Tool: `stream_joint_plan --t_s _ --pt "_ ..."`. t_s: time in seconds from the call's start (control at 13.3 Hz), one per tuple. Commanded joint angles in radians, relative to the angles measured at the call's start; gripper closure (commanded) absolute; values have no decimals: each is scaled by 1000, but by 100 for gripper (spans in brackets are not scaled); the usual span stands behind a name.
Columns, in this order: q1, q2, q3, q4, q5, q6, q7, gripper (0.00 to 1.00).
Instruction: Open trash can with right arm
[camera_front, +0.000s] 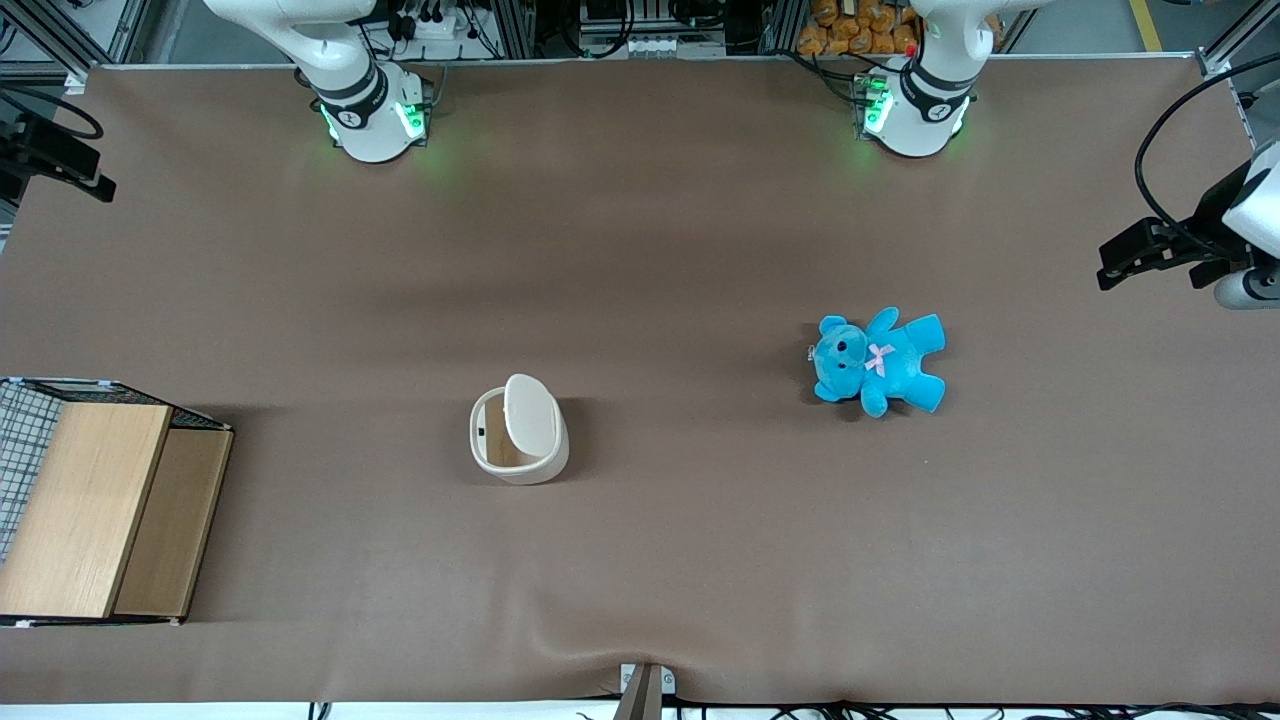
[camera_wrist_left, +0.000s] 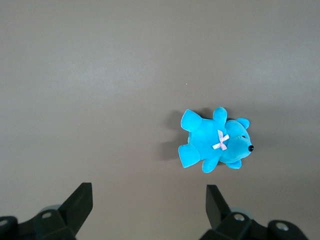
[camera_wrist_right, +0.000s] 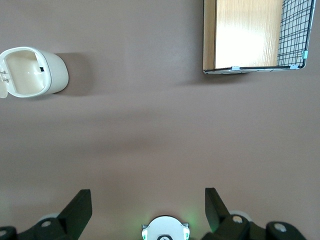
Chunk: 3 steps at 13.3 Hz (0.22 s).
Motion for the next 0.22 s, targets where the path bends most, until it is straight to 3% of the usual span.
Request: stream_joint_plan --t_s 0.0,0.15 --pt "-13 -5 13 -5 -14 4 -8 0" --pt "-13 -5 13 -5 -14 4 -8 0"
